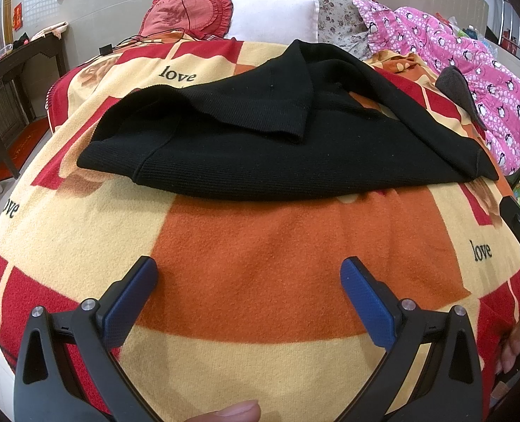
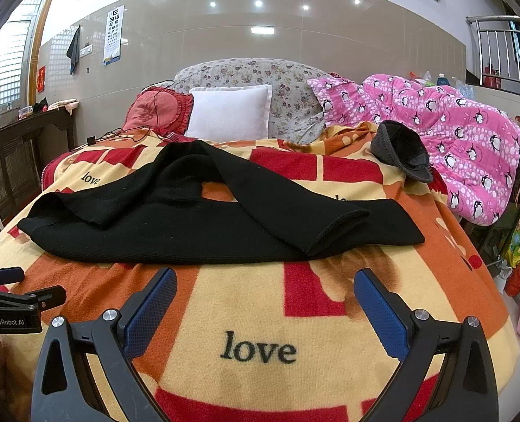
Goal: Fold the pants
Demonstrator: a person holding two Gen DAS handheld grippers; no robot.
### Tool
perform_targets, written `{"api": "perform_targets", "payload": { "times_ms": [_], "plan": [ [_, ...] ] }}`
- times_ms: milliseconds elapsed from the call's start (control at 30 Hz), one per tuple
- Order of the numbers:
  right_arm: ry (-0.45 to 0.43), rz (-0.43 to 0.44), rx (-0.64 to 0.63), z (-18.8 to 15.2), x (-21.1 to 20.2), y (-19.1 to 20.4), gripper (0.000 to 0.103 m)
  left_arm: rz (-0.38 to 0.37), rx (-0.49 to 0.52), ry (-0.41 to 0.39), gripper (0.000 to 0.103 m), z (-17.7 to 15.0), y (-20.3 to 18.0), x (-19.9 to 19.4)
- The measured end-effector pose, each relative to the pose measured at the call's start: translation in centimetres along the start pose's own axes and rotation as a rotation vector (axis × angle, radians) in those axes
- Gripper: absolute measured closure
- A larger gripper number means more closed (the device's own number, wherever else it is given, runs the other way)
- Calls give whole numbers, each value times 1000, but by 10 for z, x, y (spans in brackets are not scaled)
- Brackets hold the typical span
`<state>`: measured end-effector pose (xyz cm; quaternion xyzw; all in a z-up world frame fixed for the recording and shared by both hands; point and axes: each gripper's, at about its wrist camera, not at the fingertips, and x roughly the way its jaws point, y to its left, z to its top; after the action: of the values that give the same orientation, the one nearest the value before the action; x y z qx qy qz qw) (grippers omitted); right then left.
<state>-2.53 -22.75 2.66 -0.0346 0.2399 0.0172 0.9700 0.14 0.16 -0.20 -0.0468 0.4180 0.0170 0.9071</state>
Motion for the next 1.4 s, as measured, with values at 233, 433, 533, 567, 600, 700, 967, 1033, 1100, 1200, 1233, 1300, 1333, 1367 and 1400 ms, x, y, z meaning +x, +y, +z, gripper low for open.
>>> {"api": "perform_targets", "payload": {
  "times_ms": [233, 433, 533, 567, 600, 700, 967, 1033, 1100, 1200, 1233, 1300, 1333, 1367, 1400],
  "plan": [
    [-8, 2, -3, -1, -4, -3, 2, -163, -56, -86, 0, 6, 21, -23],
    [-39, -3, 10, -1, -12, -7, 2, -312, -122, -158, 0, 19, 72, -36],
    [-37, 6, 33, 0, -11, -10, 2, -345, -165, -65, 0, 26, 88, -25],
    [-39, 7, 36, 0, -11, -11, 2, -331, -166, -52, 0, 28, 89, -24],
    [-41, 9, 37, 0, -12, -11, 2, -310, -166, -38, 0, 31, 92, -21],
    [-45, 11, 36, 1, -13, -10, 2, -309, -199, 8, 0, 39, 104, -7],
    [-42, 16, 41, 1, -12, -9, 2, -537, -366, 100, 0, 61, 127, 34],
    [-43, 14, 41, 1, -12, -8, 2, -575, -424, 92, 0, 62, 134, 38],
    [-42, 14, 42, 1, -12, -8, 2, -618, -490, 76, 0, 63, 142, 39],
    [-39, 16, 51, 2, -11, -9, 2, -589, -501, 71, 18, 63, 144, 36],
    [-41, 23, 65, 3, -12, -12, 2, -562, -490, 76, 36, 63, 143, 35],
    [-56, 48, 104, 9, -16, -27, 3, -485, -469, 86, 66, 63, 140, 36],
    [-68, 48, 134, 16, -19, -40, 3, -456, -458, 88, 82, 63, 139, 36],
    [-70, 50, 166, 27, -20, -56, 2, -426, -445, 84, 86, 62, 138, 34],
    [-63, 58, 185, 34, -19, -67, 2, -417, -433, 70, 86, 62, 138, 34]
  ]
}}
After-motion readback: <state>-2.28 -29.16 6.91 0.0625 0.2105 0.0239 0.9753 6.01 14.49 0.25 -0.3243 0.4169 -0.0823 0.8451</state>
